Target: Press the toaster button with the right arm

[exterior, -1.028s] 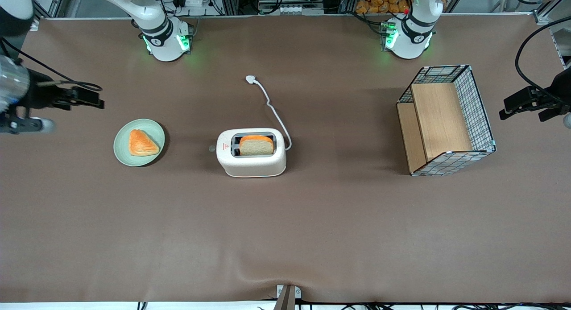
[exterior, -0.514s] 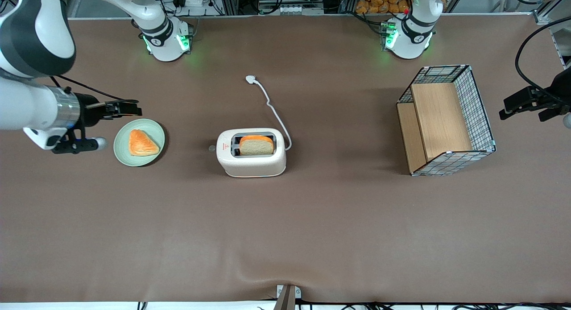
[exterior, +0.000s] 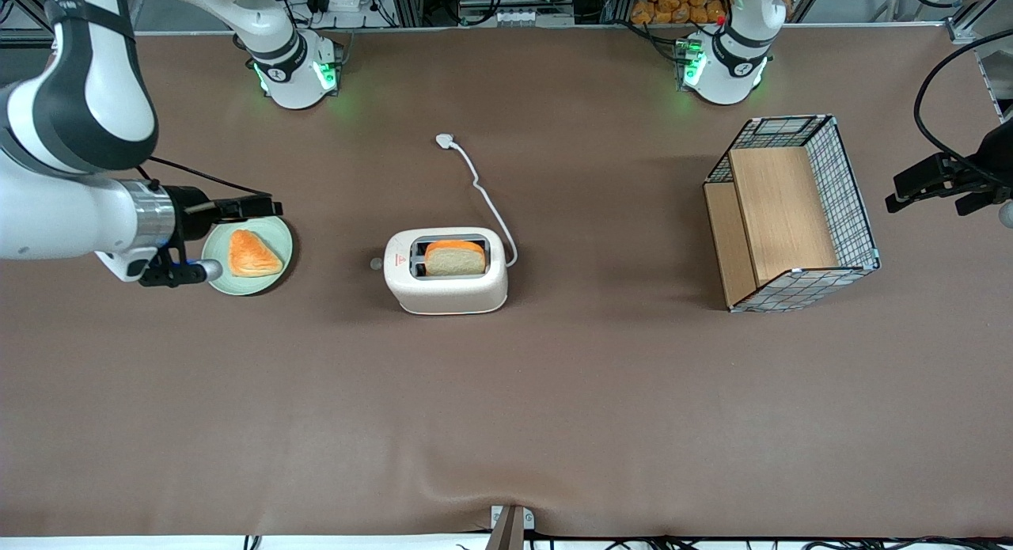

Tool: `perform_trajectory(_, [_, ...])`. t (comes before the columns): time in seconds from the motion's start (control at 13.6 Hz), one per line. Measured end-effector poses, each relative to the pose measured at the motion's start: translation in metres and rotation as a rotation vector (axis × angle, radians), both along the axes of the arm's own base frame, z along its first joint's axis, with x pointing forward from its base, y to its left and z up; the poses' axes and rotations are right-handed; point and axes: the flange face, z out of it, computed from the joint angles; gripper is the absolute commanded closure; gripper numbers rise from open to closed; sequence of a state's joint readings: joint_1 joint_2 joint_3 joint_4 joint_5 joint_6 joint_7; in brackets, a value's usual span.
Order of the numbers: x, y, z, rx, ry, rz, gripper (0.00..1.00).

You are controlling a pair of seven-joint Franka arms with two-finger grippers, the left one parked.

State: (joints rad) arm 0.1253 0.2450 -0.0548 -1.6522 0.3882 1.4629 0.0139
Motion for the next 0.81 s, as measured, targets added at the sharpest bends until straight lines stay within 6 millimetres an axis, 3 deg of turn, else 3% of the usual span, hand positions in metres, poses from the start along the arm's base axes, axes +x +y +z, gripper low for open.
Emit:
perform_trajectory(0.44, [-0.007, 0.040, -0.046, 0.065, 0.015, -0.020, 0.00])
perform_trajectory(0.81, [-0.006, 0.053, -0.068, 0.098, 0.055, -0.030, 0.00])
